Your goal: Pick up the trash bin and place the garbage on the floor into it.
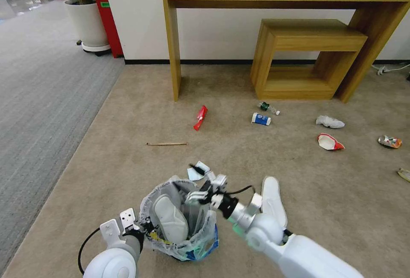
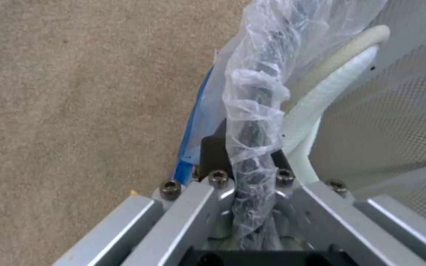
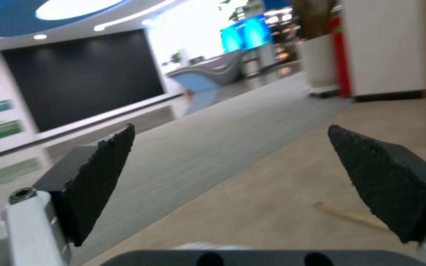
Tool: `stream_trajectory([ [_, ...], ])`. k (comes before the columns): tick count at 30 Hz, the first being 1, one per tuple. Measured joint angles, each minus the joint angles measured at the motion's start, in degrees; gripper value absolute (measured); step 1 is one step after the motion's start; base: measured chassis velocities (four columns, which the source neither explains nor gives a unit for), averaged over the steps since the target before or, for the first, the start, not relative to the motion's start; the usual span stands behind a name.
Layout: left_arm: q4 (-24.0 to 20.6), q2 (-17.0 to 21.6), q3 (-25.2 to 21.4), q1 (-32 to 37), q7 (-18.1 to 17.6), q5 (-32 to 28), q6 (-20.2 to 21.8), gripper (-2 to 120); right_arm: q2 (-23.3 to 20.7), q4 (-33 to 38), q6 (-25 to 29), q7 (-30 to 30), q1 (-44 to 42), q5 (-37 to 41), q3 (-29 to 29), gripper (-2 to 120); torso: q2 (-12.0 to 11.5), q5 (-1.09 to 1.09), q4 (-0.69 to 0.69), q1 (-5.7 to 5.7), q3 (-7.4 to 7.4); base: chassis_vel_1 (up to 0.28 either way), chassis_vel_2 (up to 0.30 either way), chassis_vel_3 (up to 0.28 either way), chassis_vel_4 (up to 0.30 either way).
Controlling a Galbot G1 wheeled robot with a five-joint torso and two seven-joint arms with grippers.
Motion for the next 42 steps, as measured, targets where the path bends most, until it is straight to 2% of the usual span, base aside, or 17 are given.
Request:
stream_trajectory([
  [13,0.0,1.2,-1.8,-0.2,0.1,-0.9,-0.2,0,-4.6,0.3,-3.2,5.7,-4.1,-0.2,14.8,99,0.0,0.00,0.00,0.00,0.00,0.000,0.000,0.000,0.000],
  [17,-0.2,1.5,-2.3,-0.2,0.2,-1.1,-0.3,0,-5.3,-1.3,-4.1,9.2,-5.5,-1.5,18.0,99,0.0,0.00,0.00,0.00,0.00,0.000,0.000,0.000,0.000],
  [20,-0.2,1.9,-2.6,-0.3,0.2,-1.4,-0.3,0,-5.7,-3.0,-6.1,14.3,-6.8,-3.8,20.6,98,0.0,0.00,0.00,0.00,0.00,0.000,0.000,0.000,0.000],
  [29,0.1,2.1,-2.5,-0.9,0.3,-1.6,-0.5,0,-5.8,-7.3,-8.9,18.8,-9.4,-8.5,22.3,98,0.0,-0.01,0.00,0.00,0.00,0.000,0.000,0.000,0.000],
  [32,0.1,2.0,-2.4,-1.1,0.3,-1.7,-0.5,0,-5.2,-10.5,-9.4,19.8,-9.8,-10.9,21.1,98,0.0,0.00,0.00,0.00,0.00,0.000,0.000,0.000,0.000],
  [42,-0.1,2.1,-2.7,-0.9,0.5,-1.9,-0.6,0,-4.3,-14.4,-12.5,22.1,-12.3,-15.5,18.6,98,0.0,-0.01,0.00,0.00,0.00,0.000,0.000,0.000,0.000],
])
